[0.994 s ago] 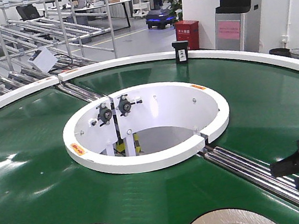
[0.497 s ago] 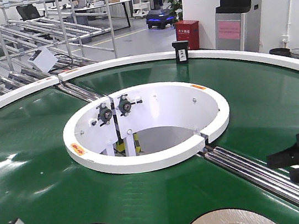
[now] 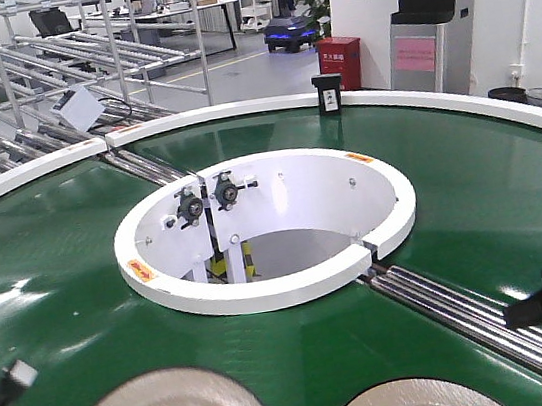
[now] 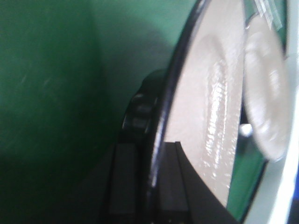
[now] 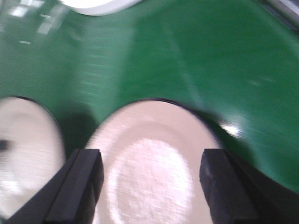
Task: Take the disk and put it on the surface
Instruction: 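Grip each plate rim and lift both plates upright off the conveyor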
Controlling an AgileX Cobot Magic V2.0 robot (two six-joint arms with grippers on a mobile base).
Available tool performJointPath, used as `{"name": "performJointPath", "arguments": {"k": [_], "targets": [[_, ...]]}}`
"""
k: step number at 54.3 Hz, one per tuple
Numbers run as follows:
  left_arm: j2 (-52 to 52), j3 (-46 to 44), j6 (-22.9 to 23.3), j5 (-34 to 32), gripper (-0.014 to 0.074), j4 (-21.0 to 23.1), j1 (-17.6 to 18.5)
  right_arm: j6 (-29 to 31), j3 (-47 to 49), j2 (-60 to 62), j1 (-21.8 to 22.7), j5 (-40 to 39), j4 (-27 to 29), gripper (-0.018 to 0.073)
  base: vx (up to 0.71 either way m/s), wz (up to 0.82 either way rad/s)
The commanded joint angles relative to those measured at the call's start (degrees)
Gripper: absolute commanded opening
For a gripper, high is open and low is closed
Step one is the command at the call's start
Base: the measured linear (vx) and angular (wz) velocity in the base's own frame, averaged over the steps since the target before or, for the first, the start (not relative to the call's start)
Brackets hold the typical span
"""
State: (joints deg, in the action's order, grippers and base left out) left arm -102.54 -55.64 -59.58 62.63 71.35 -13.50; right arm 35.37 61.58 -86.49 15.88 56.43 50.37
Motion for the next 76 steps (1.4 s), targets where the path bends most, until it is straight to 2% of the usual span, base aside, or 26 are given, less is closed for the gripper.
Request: {"name": "performJointPath", "arguments": {"k": [1,7,10,16,24,31,36,39,42,48,56,62,69,73,76], "targets": [[6.37,-1.41,0.71,6.57,-0.0007,13.21,-2.09,-2.22,1.55,-0.27,0.29,-1.94,-3.29,0.0494,0.0,0.0],[8.96,-1.41,0.79,9.11,-0.0007,20.52,-4.89,-2.11,1.55,-4.44,0.29,-3.0,-4.27,0.0494,0.0,0.0],[9.95,-1.41,2.38,9.06,-0.0007,23.48,-5.86,-1.45,1.55,-6.84,0.29,-3.49,-4.27,0.0494,0.0,0.0],[11.05,-1.41,3.67,9.05,-0.0007,26.54,-6.74,-0.55,1.55,-11.82,0.29,-2.99,-3.39,0.0494,0.0,0.0],[11.04,-1.35,3.67,9.0,-0.0007,26.33,-6.89,0.97,1.55,-17.08,-1.1,-0.09,-0.13,0.0494,0.0,0.0],[11.04,-1.35,3.67,8.91,-0.0007,26.46,-6.89,3.96,1.55,-20.19,-6.01,1.96,4.07,0.0494,0.0,0.0],[11.04,-1.35,3.61,8.69,-0.0007,26.46,-6.89,4.53,1.55,-21.53,-10.05,1.97,4.89,0.0482,0.0,0.0],[11.04,-1.35,3.61,8.65,-0.0007,26.46,-6.89,4.15,1.55,-22.0,-11.58,1.48,5.03,0.0434,0.0,0.0],[11.04,-1.35,3.61,8.65,-0.0007,26.46,-6.89,3.9,1.55,-22.17,-12.42,1.26,5.59,0.0314,0.0,0.0],[11.04,-1.35,3.61,8.65,-0.0007,26.46,-6.89,3.9,1.55,-21.29,-11.72,1.66,7.6,-0.0017,0.0,0.0],[11.04,-1.35,3.92,9.09,-0.0007,26.34,-6.89,3.9,1.55,-17.19,-9.14,2.96,10.64,-0.0013,0.0,0.0],[11.04,-1.35,5.87,9.09,-0.0006,25.49,-6.89,3.9,1.55,-11.54,-6.44,4.61,14.13,-0.0011,0.0,0.0],[11.16,-1.35,7.94,9.09,-0.0006,22.13,-6.43,2.76,1.55,-3.64,-2.79,6.92,18.7,-0.0009,0.0,0.0],[11.77,-1.31,9.65,9.09,-0.0006,19.14,-5.0,2.2,1.55,0.42,-1.2,8.82,19.84,-0.0009,0.0,0.0],[12.52,-1.25,9.78,9.09,-0.0004,18.5,-3.56,2.05,1.55,3.46,-0.43,9.39,20.11,-0.0009,0.0,0.0]]}}
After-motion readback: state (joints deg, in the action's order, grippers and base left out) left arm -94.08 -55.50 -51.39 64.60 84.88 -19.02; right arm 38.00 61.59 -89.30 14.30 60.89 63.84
